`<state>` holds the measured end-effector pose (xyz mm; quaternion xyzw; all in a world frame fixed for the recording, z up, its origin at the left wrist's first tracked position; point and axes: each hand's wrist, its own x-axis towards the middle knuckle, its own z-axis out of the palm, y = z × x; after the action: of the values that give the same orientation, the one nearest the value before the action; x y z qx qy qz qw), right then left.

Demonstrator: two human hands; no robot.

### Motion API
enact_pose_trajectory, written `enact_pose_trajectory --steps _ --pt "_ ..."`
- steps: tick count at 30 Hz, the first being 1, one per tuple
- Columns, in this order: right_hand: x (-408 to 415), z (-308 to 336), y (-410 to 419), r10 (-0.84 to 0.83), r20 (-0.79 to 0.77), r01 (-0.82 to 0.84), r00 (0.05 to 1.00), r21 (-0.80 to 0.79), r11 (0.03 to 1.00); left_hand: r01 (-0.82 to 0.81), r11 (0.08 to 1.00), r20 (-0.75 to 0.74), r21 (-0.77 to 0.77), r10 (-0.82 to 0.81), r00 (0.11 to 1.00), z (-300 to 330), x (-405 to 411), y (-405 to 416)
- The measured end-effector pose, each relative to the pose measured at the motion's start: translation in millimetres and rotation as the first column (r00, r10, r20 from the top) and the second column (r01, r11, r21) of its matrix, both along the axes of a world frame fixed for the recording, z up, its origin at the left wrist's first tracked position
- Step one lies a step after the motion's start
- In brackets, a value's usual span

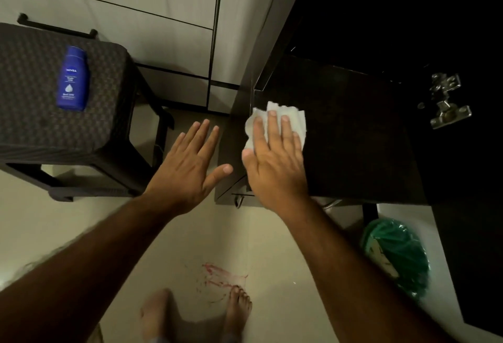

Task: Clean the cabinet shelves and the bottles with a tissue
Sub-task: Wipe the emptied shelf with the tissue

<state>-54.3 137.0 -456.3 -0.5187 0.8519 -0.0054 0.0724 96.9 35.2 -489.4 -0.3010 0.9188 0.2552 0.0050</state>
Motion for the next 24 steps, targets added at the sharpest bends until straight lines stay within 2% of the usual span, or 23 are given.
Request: enact_pose_trajectory --steps 2,4,7,10,12,16,21,24 --pt "8.9 4.2 26.6 0.109 0.017 -0.109 0.994 0.001 0.994 -0.007 1.000 -0.008 -0.002 0.007 1.000 4.7 1.0 -3.2" --pt "0.3 2.9 55.0 0.123 0.009 -0.123 0.992 0.034 0.992 -0.008 1.000 -0.020 -0.013 0.008 1.000 9.2 2.4 -7.4" --pt "-36.6 -0.5 49.6 -0.020 -0.067 0.029 0.998 0.141 0.990 0.003 1.000 -0.021 -0.028 -0.003 1.000 13.1 7.8 -15.3" --pt "-51.1 0.7 5.0 -0.229 0.005 0.228 0.973 0.066 0.971 -0.013 1.000 -0.026 -0.028 0.012 1.000 14.4 9.9 -19.2" --pt "-41.8 1.0 -18.5 -0.257 0.007 0.257 0.966 0.029 0.966 -0.043 0.999 -0.051 -0.011 0.042 0.998 16.4 9.1 -19.6" --pt "-15.8 -2.8 -31.5 -0.111 -0.004 0.111 0.994 0.036 0.993 -0.061 0.998 -0.073 0.014 0.062 0.995 17.6 7.9 -18.1" --pt "-1.5 6.4 4.7 0.192 0.028 -0.193 0.981 0.044 0.980 -0.068 0.998 -0.071 0.006 0.069 0.995 19.7 5.5 -18.5" --pt "0.7 5.2 49.9 0.196 -0.019 -0.195 0.980 0.053 0.979 -0.063 0.998 -0.071 0.006 0.063 0.995 22.5 8.3 -19.5"
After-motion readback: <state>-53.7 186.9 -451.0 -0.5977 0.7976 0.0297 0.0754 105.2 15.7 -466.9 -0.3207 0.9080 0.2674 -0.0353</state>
